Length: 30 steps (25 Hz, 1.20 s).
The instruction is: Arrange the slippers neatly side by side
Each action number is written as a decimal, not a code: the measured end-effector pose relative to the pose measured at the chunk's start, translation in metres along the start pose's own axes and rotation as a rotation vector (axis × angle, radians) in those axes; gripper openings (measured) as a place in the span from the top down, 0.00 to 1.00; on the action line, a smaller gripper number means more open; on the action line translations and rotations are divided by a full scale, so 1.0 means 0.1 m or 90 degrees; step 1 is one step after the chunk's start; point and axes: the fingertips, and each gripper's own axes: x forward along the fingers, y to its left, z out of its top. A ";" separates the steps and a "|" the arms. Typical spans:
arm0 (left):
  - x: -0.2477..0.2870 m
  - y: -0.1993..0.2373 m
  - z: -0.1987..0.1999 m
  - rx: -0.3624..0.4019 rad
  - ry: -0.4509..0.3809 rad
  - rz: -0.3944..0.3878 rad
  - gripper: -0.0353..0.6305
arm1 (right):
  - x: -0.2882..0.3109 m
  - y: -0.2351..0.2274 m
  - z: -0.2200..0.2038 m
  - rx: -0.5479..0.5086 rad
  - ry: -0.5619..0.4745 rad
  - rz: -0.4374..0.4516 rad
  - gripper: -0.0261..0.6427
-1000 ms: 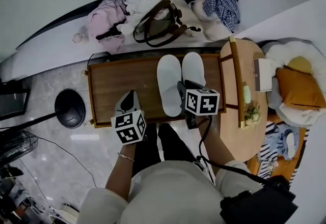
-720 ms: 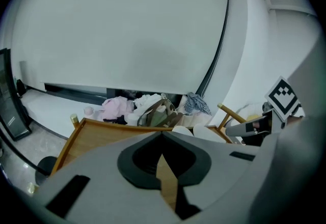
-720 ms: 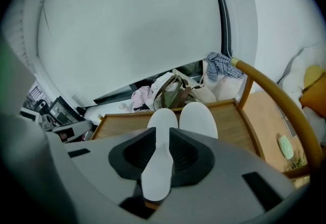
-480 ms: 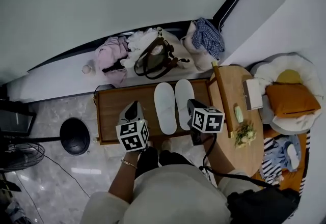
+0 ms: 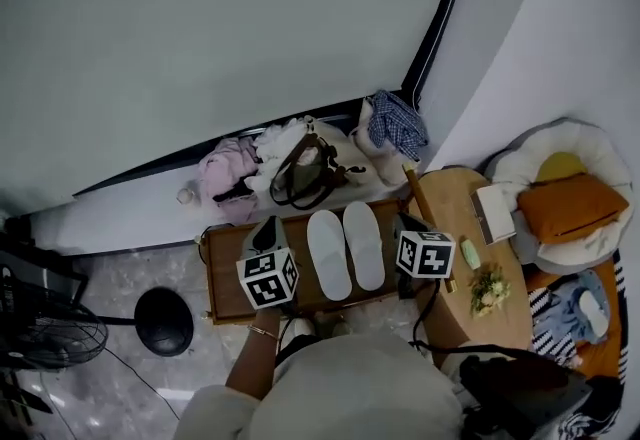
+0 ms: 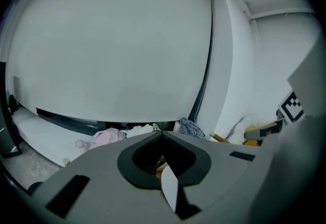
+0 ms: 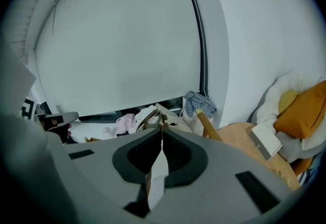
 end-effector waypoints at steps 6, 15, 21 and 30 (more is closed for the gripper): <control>0.03 -0.04 0.11 0.016 -0.004 -0.012 0.93 | -0.13 -0.19 0.06 0.021 -0.023 -0.028 0.90; -0.02 -0.08 0.01 0.027 0.011 -0.021 0.93 | -0.24 -0.18 -0.03 0.011 -0.025 -0.049 0.91; -0.06 -0.08 -0.03 0.032 0.015 -0.024 0.93 | -0.28 -0.17 -0.08 0.024 -0.027 -0.052 0.91; -0.07 -0.10 -0.05 0.029 0.014 -0.028 0.93 | -0.32 -0.15 -0.08 0.020 -0.033 -0.058 0.91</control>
